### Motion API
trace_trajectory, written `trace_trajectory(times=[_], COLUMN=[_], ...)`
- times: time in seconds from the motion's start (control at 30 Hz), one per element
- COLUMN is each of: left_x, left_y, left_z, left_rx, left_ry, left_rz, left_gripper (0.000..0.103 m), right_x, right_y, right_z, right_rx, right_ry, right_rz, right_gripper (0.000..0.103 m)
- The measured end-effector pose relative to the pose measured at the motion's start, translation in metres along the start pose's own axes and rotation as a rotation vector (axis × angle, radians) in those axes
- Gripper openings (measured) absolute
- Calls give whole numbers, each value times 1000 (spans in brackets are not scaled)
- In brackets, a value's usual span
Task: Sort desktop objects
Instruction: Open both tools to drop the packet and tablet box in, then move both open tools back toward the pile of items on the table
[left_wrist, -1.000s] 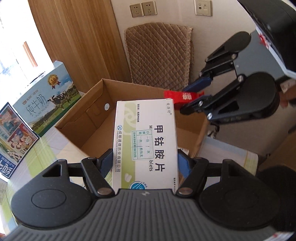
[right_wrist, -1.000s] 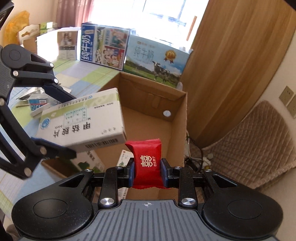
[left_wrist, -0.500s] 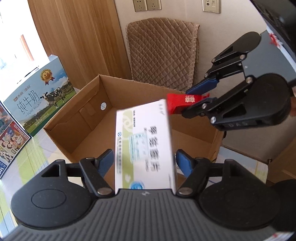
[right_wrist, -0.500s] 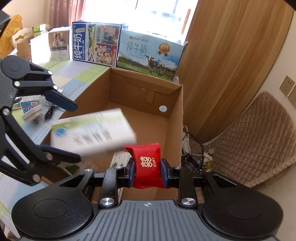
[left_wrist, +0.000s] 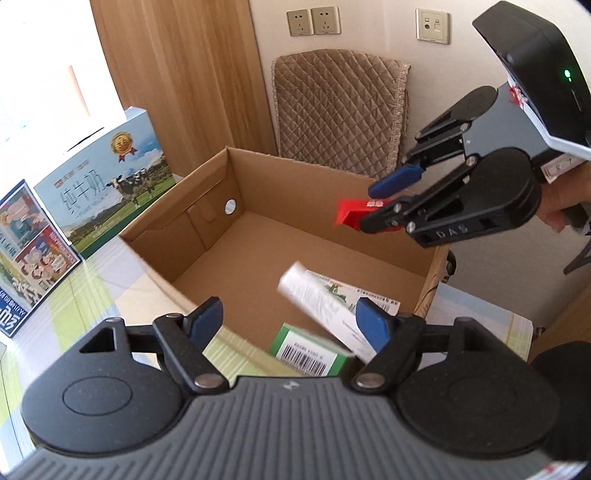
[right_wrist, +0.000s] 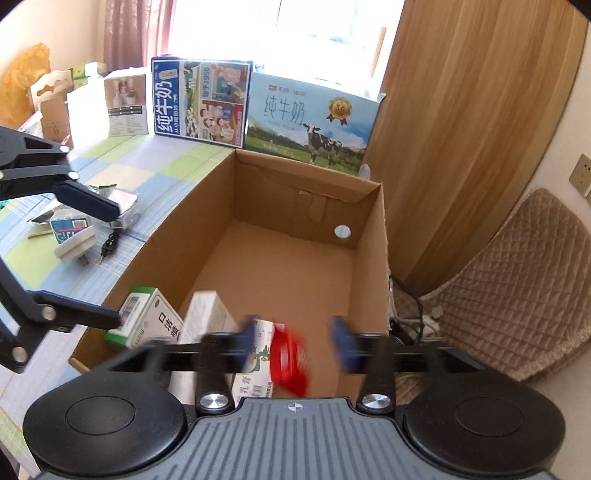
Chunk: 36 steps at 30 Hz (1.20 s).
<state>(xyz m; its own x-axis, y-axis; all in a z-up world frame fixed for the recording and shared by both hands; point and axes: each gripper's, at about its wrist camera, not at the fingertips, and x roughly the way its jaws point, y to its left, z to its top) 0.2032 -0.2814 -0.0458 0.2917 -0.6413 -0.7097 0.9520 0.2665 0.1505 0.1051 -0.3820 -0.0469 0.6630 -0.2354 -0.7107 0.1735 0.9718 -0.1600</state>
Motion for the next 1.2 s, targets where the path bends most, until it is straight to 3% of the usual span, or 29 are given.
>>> trace_trajectory(times=[0.47, 0.6, 0.87, 1.1, 1.2], left_x=[-54, -74, -126, -165, -178], left_y=[8, 10, 15, 29, 40], left_z=[-47, -66, -114, -161, -183], left_rx=[-67, -107, -199, -273, -331], left_ry=[-16, -25, -71, -28, -11], left_rz=[51, 90, 181, 260, 253], left_gripper=[79, 81, 94, 101, 101], right_x=[-43, -58, -79, -85, -84], right_y=[37, 59, 111, 159, 177], right_z=[-22, -24, -26, -24, -23], right_rx=[-1, -3, -33, -98, -123], right_ry=[-38, -60, -87, -90, -84], right_rz=[51, 75, 148, 207, 228], right_gripper=[71, 74, 78, 80, 80])
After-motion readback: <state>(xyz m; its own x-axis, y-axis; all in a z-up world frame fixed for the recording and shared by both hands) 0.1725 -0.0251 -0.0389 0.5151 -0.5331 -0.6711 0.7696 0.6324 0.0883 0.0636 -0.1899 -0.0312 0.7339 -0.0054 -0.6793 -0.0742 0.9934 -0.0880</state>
